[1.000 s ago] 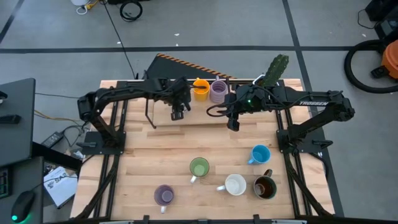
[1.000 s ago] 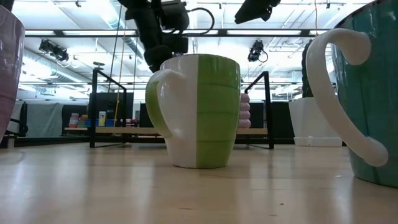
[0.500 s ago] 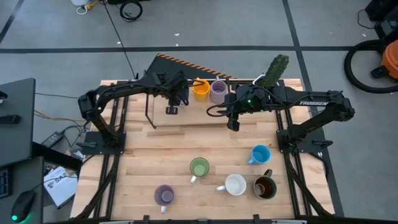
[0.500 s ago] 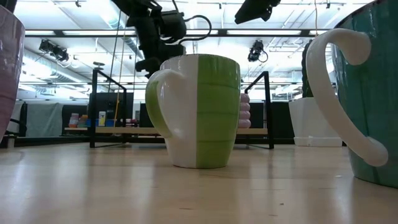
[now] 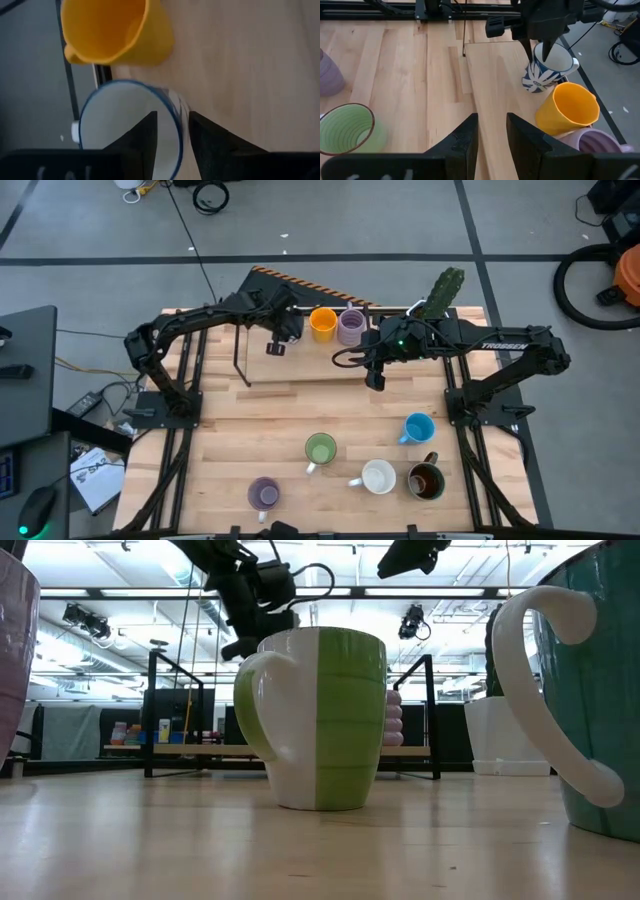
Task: Place coffee mugs
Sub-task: Put the blue mug on the shelf
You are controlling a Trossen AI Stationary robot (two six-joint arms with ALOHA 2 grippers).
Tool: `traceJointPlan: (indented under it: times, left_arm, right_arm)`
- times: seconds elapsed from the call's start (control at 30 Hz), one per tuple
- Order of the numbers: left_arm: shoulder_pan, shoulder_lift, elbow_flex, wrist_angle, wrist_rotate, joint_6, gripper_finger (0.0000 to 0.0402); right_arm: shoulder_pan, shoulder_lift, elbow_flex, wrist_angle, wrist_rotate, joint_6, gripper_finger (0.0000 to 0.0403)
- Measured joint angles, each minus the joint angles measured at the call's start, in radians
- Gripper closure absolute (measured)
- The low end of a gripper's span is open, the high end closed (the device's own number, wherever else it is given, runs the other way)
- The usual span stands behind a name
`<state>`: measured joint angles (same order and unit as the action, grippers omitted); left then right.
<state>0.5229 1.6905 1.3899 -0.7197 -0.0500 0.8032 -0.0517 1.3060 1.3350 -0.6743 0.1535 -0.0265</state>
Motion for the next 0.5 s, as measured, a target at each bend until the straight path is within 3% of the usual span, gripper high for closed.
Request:
traceJointPlan:
  times: [0.5]
  left_arm:
    - [0.003,0.006,0.0,0.019,0.035,-0.053,0.0285]
  right_arm:
    - [0.0,0.0,0.0,0.001,0.0,0.0,0.0296]
